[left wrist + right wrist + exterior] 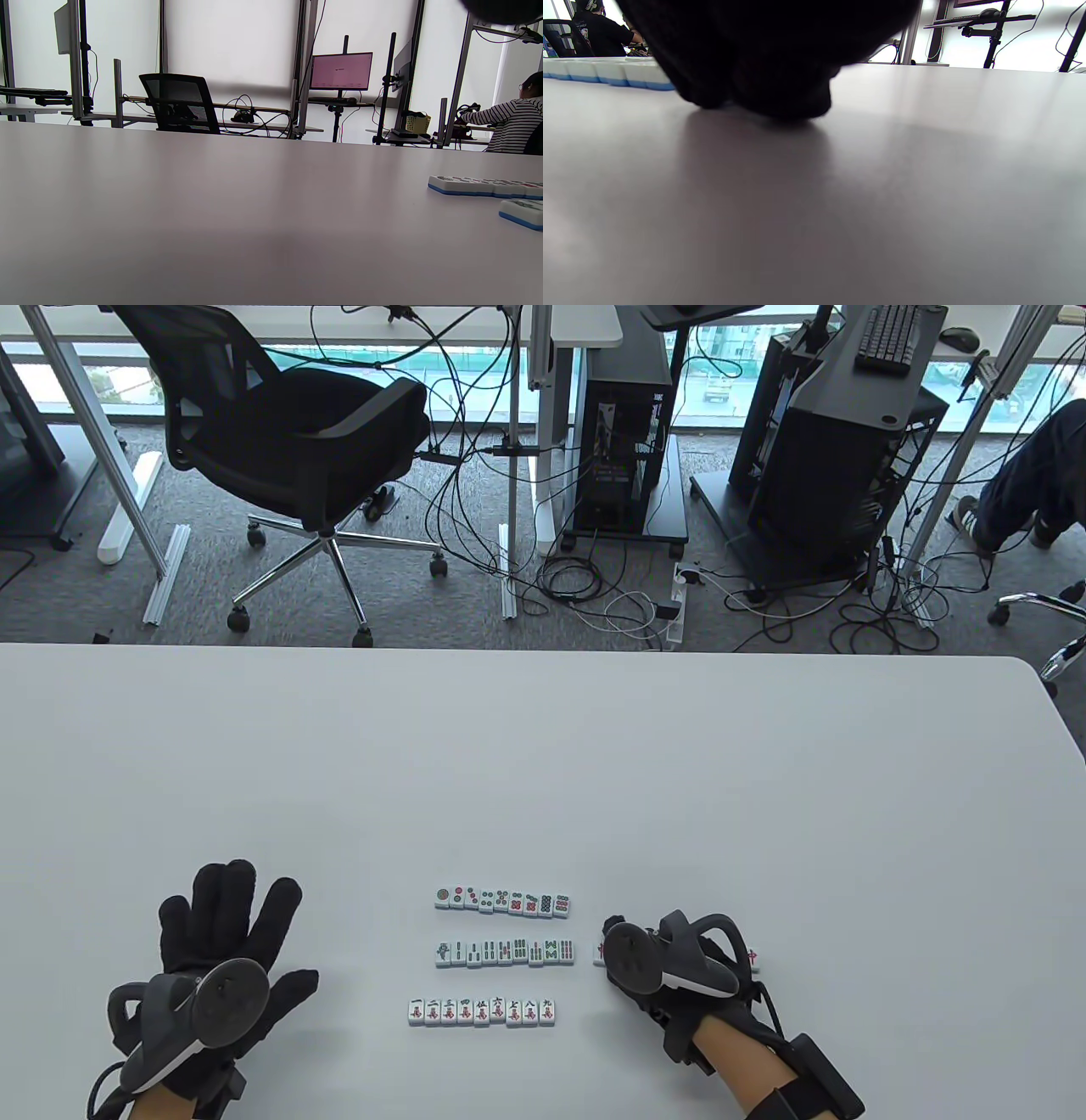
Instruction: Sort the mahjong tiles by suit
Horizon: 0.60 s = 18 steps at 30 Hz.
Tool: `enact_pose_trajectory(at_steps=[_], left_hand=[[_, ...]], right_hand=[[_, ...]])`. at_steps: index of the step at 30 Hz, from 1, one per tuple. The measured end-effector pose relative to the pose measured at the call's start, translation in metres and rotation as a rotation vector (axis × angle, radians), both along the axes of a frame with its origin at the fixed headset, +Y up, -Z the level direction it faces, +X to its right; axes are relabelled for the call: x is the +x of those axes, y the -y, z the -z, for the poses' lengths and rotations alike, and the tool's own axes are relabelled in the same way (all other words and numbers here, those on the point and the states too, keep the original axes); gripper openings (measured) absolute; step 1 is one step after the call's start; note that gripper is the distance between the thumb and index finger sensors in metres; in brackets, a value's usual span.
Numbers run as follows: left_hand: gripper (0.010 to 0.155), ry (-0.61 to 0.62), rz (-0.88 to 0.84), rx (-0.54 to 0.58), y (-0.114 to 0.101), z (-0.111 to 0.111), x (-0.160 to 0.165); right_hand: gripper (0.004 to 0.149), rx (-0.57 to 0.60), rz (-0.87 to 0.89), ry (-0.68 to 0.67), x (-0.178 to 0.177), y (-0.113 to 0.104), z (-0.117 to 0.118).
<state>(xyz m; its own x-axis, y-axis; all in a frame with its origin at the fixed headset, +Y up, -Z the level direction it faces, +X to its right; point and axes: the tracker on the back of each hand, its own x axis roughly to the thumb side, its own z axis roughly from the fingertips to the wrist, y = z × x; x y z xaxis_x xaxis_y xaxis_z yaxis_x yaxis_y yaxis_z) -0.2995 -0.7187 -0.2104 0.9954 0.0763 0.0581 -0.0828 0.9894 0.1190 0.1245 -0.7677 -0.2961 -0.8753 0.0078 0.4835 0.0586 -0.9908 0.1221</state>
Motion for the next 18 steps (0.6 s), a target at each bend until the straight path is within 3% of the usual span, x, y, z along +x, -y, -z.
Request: enact_pose_trajectory(at_steps=[4,9,13,18], left_hand=[[0.092,-0.001,-0.003,-0.002,0.0,0.0,0.0],[0.092,0.004,-0.015,-0.003,0.001,0.0,0.0],[0.092,0.012,-0.007,0.001,0.001,0.0,0.002],[0.092,0.018,-0.014,0.0,0.002,0.0,0.002]], right_hand=[[0.067,0.001,0.012,0.031,0.016,-0.016,-0.001],[0.067,0.004,-0.056,0.217,0.068,-0.039,0.008],[0.066,-0.076,-0.116,0.322,0.109,-0.035,0.01],[0.068,-0.134,-0.162,0.326,0.125,-0.021,0.004]])
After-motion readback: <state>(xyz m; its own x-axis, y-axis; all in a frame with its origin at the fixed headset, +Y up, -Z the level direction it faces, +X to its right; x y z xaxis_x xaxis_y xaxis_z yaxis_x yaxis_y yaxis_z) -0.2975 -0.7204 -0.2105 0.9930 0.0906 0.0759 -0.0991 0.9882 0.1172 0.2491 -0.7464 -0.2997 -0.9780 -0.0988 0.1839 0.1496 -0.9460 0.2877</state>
